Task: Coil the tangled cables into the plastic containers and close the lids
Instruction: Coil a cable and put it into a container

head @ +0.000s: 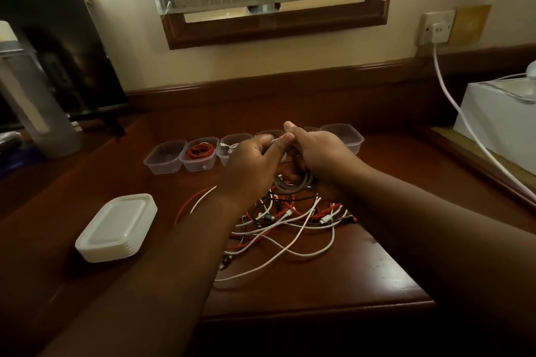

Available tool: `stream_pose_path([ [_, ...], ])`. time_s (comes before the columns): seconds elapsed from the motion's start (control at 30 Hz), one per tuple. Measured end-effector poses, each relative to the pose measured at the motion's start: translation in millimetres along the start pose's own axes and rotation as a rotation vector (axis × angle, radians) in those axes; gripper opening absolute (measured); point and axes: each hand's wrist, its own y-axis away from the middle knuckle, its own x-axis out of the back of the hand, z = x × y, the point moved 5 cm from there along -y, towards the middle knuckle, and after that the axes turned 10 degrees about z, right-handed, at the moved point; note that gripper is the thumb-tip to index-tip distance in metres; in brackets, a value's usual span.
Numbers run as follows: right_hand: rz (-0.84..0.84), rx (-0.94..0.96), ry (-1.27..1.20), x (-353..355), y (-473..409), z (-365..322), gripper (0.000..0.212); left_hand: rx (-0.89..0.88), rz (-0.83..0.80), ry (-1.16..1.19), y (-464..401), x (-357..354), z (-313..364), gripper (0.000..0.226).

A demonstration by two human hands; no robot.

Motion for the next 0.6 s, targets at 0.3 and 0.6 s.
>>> stream_pose_path([
  [0.3,-0.085,0.013,-0.016,7.9,-41.7,49.9,0.042,0.566,-0.075,0.504,-21.3,-50.0,-56.3,0.035],
  [0.6,-0.15,0.185,0.478,14.1,-100.5,106.8,0.04,0.569,-0.041,0.182,-41.5,-97.6,-125.1,0.049],
])
